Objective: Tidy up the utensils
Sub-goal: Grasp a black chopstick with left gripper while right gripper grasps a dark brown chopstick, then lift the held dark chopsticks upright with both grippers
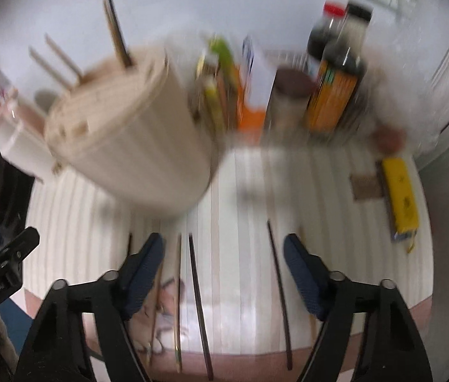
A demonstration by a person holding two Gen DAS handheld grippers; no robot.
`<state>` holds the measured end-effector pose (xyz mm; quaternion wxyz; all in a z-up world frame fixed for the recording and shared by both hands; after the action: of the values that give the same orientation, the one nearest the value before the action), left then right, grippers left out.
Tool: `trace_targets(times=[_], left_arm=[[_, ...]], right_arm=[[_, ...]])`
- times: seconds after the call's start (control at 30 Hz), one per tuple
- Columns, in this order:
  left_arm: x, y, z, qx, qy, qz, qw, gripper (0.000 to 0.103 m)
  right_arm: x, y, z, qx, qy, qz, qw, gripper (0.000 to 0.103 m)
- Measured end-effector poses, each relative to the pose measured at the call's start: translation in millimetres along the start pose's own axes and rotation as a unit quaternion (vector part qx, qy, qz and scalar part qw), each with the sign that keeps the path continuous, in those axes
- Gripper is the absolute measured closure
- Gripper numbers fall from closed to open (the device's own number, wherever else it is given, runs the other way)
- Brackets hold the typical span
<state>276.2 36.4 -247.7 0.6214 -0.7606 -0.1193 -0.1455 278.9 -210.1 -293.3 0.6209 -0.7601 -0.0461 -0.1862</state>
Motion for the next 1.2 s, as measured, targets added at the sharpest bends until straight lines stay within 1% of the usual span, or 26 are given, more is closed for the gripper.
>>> trace_targets(times=[0.03,0.1,0.13,0.17,0.2,0.23,0.27,0.3,0.33,0.4,0.43,0.5,0.57,0.63,0.67,0.7,0.73,0.77,0.8,0.83,0.9,0.97,1.07,1.2], left_arm=[[-9,9,2,0.001,0.000,0.010,0.9999,0.000],[-24,23,3,0.000,0.001,0.027,0.9996,0.000],[-33,34,4,-0.005,0.001,0.041,0.9991,0.001],[-40,41,4,-0.010,0.000,0.053,0.9986,0.003],[-49,52,4,-0.022,-0.002,0.070,0.9973,0.010],[-58,60,2,-0.031,-0.004,0.084,0.9960,0.015],[-68,71,1,-0.038,-0.005,0.103,0.9939,0.025],[-75,77,-1,-0.040,-0.004,0.113,0.9928,0.031],[-82,85,-2,-0.041,-0.003,0.124,0.9915,0.033],[-90,97,-2,-0.038,0.002,0.139,0.9895,0.045],[-94,103,-3,-0.038,0.004,0.146,0.9886,0.047],[-102,113,-6,-0.038,0.009,0.158,0.9867,0.057],[-107,121,-8,-0.035,0.018,0.167,0.9852,0.062],[-108,123,-10,-0.034,0.020,0.162,0.9861,0.067],[-108,123,-12,-0.036,0.025,0.161,0.9860,0.073],[-108,123,-15,-0.040,0.026,0.161,0.9858,0.082],[-108,122,-16,-0.040,0.026,0.161,0.9858,0.087],[-108,123,-18,-0.041,0.028,0.160,0.9858,0.095],[-108,123,-20,-0.041,0.028,0.160,0.9858,0.098],[-108,124,-23,-0.038,0.028,0.160,0.9861,0.099],[-108,123,-22,-0.031,0.023,0.156,0.9870,0.099],[-108,123,-19,-0.033,0.010,0.156,0.9872,0.099],[-107,121,-10,-0.040,-0.011,0.161,0.9860,0.099],[-108,120,-7,-0.046,-0.018,0.166,0.9848,0.099]], right_arm=[[-8,8,5,0.003,-0.004,0.012,1.000,0.033],[-22,21,12,0.007,-0.014,0.032,0.999,0.046],[-30,30,17,0.011,-0.018,0.046,0.999,0.048],[-37,36,21,0.013,-0.021,0.057,0.998,0.052],[-45,42,24,0.016,-0.023,0.070,0.997,0.057],[-55,50,29,0.019,-0.029,0.083,0.996,0.059],[-61,56,32,0.020,-0.034,0.091,0.995,0.059],[-68,63,35,0.020,-0.038,0.101,0.994,0.061],[-74,69,39,0.021,-0.043,0.109,0.993,0.061],[-84,78,43,0.019,-0.049,0.121,0.991,0.061],[-88,80,45,0.018,-0.052,0.125,0.991,0.061],[-96,88,49,0.023,-0.051,0.136,0.989,0.061],[-102,94,51,0.020,-0.054,0.141,0.988,0.061],[-107,100,52,0.013,-0.060,0.142,0.988,0.061],[-109,102,52,0.010,-0.062,0.144,0.988,0.061],[-112,104,53,0.006,-0.065,0.145,0.987,0.061],[-115,106,53,0.002,-0.069,0.146,0.987,0.061],[-117,109,56,-0.003,-0.075,0.147,0.986,0.066],[-119,111,56,-0.008,-0.080,0.148,0.986,0.074],[-122,112,56,-0.018,-0.086,0.144,0.986,0.077],[-123,113,56,-0.030,-0.095,0.140,0.985,0.091],[-124,114,50,-0.038,-0.089,0.141,0.985,0.097],[-125,117,32,-0.051,-0.078,0.149,0.985,0.097],[-128,119,21,-0.039,-0.066,0.166,0.983,0.097]])
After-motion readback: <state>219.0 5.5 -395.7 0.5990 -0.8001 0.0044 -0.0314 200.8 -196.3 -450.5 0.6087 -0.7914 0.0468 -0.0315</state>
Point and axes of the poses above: each gripper's, at about its wrist camera, not at the fingertips, and y roughly the way its jaws point, z to its left, x to its top, the point moved 8 cm from there along y, roughly the way its jaws point, and after that the axes turned 15 degrees about -x, right-handed, at the moved point
